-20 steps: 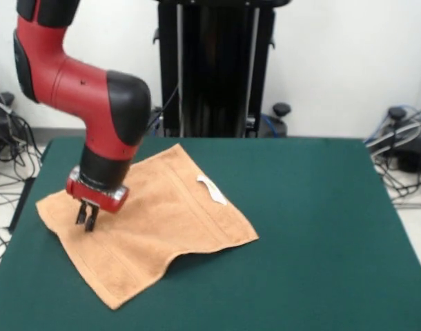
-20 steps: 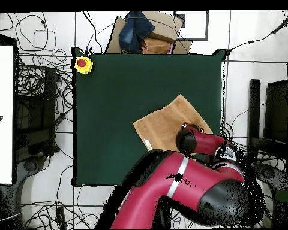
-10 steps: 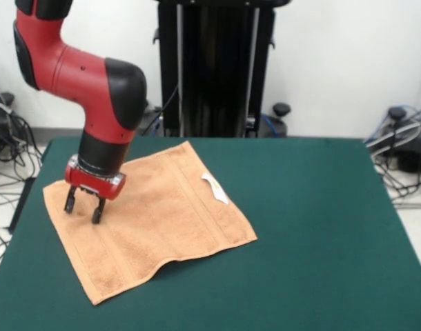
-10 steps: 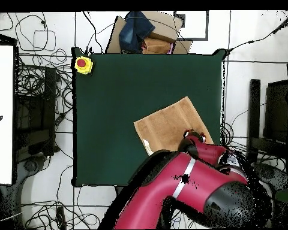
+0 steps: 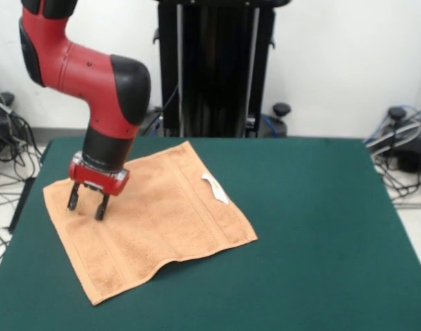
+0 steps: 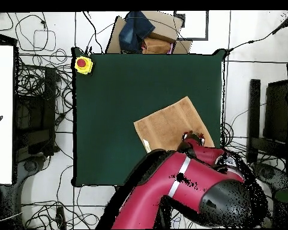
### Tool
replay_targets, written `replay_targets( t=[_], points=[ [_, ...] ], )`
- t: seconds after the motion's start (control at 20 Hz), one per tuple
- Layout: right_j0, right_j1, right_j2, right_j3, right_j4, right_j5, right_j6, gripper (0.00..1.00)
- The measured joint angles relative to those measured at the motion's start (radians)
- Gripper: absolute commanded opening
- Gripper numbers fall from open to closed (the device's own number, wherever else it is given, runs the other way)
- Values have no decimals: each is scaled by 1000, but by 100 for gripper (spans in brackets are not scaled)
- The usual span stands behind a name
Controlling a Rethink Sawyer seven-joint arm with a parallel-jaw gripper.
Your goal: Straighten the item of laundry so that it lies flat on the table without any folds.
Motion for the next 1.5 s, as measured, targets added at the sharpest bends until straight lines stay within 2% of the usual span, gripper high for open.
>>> replay_targets(
  t=[0.4, 0.5, 0.8, 1.15, 1.5],
  points=[
    [-28, -134, 53, 181, -90, 22, 0, 100],
    [-61, -222, 101, 282, -118, 70, 0, 100],
    [-113, -321, 146, 389, -160, 144, 0, 100],
    [-183, -347, 180, 415, -227, 149, 0, 100],
    [-287, -300, 229, 413, -285, 149, 0, 100]
  ],
)
